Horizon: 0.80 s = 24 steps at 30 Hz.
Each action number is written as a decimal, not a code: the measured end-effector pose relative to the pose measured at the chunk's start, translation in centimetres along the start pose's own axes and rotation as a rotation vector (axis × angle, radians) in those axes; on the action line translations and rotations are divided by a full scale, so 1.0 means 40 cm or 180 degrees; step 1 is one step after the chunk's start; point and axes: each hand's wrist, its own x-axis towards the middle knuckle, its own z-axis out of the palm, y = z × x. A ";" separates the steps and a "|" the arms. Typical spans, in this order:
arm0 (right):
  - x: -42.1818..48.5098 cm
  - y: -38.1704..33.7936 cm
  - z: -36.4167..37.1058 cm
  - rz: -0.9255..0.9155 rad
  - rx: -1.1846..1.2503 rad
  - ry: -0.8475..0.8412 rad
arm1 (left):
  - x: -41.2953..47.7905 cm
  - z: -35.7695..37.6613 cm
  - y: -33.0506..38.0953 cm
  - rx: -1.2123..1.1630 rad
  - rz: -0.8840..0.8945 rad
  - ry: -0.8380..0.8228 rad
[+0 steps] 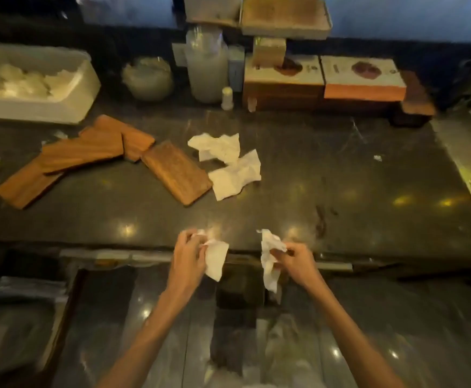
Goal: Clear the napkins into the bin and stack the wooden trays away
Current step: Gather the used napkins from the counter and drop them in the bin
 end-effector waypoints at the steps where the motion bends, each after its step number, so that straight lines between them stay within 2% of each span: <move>1: -0.033 0.028 0.030 0.0074 -0.0055 0.0027 | -0.032 0.013 -0.019 -0.0027 -0.0017 -0.0032; 8: -0.133 0.292 0.206 0.0441 -0.0231 0.0167 | -0.223 0.160 -0.166 -0.0431 -0.0253 -0.0247; 14: -0.009 0.620 0.336 0.0931 -0.0232 0.0316 | -0.263 0.478 -0.399 -0.0369 -0.0910 -0.0474; 16: 0.033 0.724 0.375 0.1178 -0.0158 0.0222 | -0.268 0.587 -0.473 -0.0394 -0.1267 -0.0588; 18: 0.072 0.811 0.407 0.1184 -0.0070 0.0036 | -0.256 0.692 -0.539 -0.0467 -0.1498 -0.0638; 21: 0.138 0.942 0.453 0.0982 -0.0227 -0.0053 | -0.235 0.828 -0.630 -0.0477 -0.1508 -0.1039; 24: 0.204 1.064 0.498 0.1028 -0.0249 -0.0162 | -0.222 0.947 -0.732 -0.0521 -0.1226 -0.1122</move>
